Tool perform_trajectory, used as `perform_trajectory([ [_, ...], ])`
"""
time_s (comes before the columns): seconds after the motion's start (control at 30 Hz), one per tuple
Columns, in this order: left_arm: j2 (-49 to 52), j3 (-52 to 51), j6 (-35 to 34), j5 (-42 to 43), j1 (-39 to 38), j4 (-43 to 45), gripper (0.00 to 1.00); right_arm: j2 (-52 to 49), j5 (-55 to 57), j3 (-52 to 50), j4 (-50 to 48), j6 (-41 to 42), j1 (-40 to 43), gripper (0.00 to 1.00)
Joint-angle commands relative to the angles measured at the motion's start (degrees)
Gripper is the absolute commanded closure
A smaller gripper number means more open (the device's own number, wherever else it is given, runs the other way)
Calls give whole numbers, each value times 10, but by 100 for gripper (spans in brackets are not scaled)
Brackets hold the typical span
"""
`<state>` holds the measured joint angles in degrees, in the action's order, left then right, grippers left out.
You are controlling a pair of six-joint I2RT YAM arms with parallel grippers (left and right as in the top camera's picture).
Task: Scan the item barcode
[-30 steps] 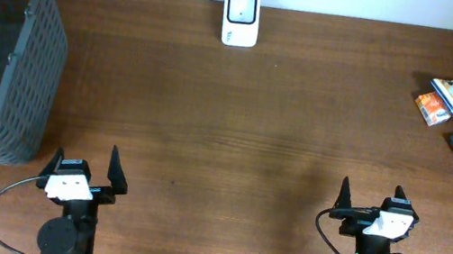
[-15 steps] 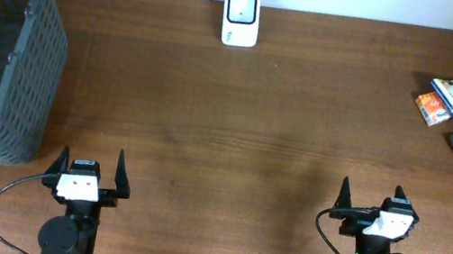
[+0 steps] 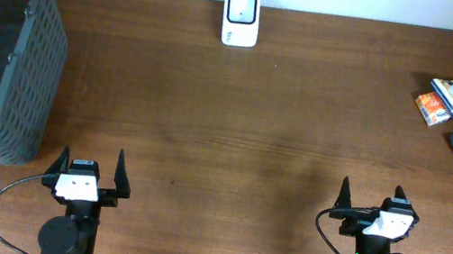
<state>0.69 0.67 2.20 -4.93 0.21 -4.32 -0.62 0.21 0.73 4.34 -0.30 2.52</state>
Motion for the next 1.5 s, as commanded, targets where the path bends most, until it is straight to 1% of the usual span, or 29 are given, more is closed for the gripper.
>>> perform_trajectory([
  [0.0,-4,-2,-27,-10,3,-3,1,4,5,-4,3,-3,-3,1],
  [0.07,-4,-2,-8,-5,3,-4,1,4,5,-4,3,-3,-3,1],
  [1.47,-4,-2,-9,-4,3,-1,1,4,5,-4,3,-8,-10,1],
])
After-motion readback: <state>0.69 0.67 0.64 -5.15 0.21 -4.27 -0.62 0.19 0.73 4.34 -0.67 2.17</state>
